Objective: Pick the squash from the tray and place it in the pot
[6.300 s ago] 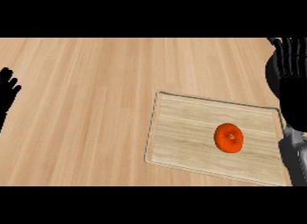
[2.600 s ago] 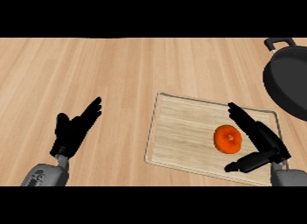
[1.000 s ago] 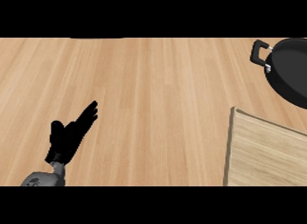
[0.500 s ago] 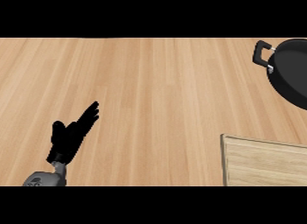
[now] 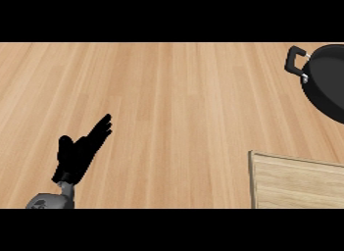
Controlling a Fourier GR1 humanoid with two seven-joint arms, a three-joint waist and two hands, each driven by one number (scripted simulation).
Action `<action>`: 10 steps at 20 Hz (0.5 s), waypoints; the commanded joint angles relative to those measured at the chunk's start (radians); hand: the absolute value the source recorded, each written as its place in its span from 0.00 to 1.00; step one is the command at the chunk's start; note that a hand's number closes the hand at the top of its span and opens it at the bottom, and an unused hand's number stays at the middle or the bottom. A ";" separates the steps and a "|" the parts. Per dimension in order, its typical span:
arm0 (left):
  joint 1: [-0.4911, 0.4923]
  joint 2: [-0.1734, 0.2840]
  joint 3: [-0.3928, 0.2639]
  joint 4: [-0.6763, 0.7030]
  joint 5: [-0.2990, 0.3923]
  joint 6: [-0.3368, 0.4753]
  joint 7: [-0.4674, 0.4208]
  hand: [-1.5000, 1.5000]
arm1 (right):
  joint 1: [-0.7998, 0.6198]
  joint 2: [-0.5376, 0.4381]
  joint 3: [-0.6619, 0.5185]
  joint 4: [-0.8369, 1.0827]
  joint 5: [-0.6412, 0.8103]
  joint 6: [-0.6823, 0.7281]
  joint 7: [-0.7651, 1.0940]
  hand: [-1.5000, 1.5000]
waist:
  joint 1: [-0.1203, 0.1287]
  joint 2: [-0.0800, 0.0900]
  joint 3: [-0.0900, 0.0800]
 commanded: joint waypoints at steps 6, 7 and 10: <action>-0.082 -0.006 0.036 0.081 0.000 -0.018 0.001 0.50 | -0.239 -0.162 0.154 0.000 0.152 0.073 0.345 1.00 | 0.005 0.003 0.000; -0.023 -0.020 0.005 -0.012 -0.015 0.005 0.029 0.50 | -0.289 -0.197 0.162 0.112 0.163 0.106 0.305 1.00 | 0.018 0.003 0.001; -0.044 -0.019 0.012 0.023 -0.020 -0.006 0.003 0.50 | -0.448 -0.208 0.248 0.198 0.226 0.120 0.389 1.00 | 0.028 0.006 0.001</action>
